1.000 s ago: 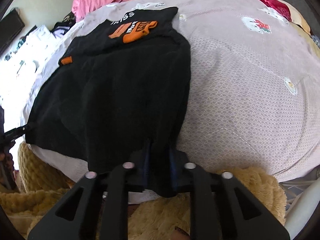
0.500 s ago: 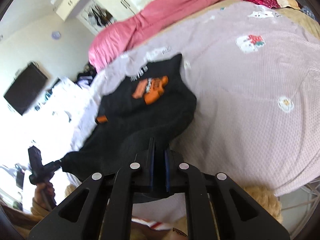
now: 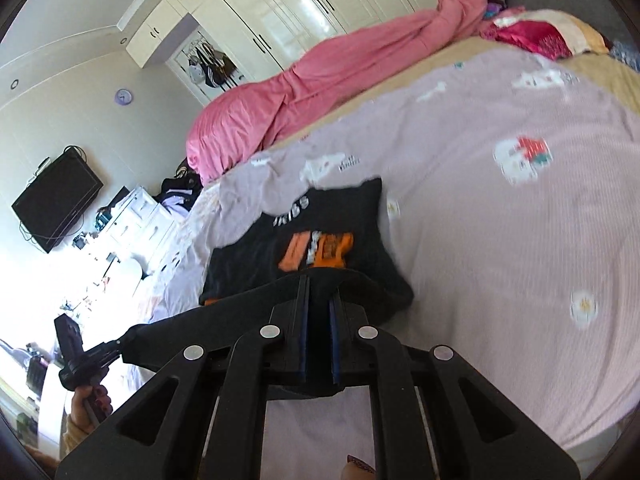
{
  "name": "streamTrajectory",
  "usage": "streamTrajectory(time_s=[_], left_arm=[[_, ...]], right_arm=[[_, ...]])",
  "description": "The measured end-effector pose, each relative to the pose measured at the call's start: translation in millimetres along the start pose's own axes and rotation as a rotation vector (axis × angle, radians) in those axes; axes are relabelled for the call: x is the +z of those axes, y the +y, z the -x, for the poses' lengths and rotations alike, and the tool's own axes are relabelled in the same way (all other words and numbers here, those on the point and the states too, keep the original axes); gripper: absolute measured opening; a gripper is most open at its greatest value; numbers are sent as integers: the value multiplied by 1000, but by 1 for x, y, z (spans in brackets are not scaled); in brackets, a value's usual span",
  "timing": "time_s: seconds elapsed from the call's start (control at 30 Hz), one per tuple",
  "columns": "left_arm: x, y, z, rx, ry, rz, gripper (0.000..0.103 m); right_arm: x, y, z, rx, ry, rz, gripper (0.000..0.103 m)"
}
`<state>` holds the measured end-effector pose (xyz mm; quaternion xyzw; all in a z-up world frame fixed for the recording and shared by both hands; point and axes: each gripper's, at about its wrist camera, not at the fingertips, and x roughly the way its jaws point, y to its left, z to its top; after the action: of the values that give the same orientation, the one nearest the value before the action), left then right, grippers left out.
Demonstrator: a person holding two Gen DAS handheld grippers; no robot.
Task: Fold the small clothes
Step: 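Lift the hem with both grippers and fold it toward the collar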
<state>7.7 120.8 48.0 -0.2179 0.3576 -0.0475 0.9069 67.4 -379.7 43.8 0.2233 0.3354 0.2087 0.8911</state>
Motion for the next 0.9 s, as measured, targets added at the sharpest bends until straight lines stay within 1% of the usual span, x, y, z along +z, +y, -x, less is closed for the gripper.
streamTrajectory(time_s=[0.1, 0.2, 0.37, 0.5, 0.9], left_arm=[[16, -5, -4, -6, -31, -11, 3], [29, -9, -10, -7, -46, -20, 3], [45, -13, -21, -5, -60, -32, 3], [57, -13, -29, -10, -73, -21, 3], [80, -12, -68, 53, -68, -33, 3]], right_arm=[[14, 3, -8, -13, -15, 20, 7], [27, 5, -18, -31, -24, 37, 7], [43, 6, -36, -57, -31, 53, 7], [55, 7, -50, -80, -37, 62, 7], [77, 2, -88, -104, -35, 54, 7]])
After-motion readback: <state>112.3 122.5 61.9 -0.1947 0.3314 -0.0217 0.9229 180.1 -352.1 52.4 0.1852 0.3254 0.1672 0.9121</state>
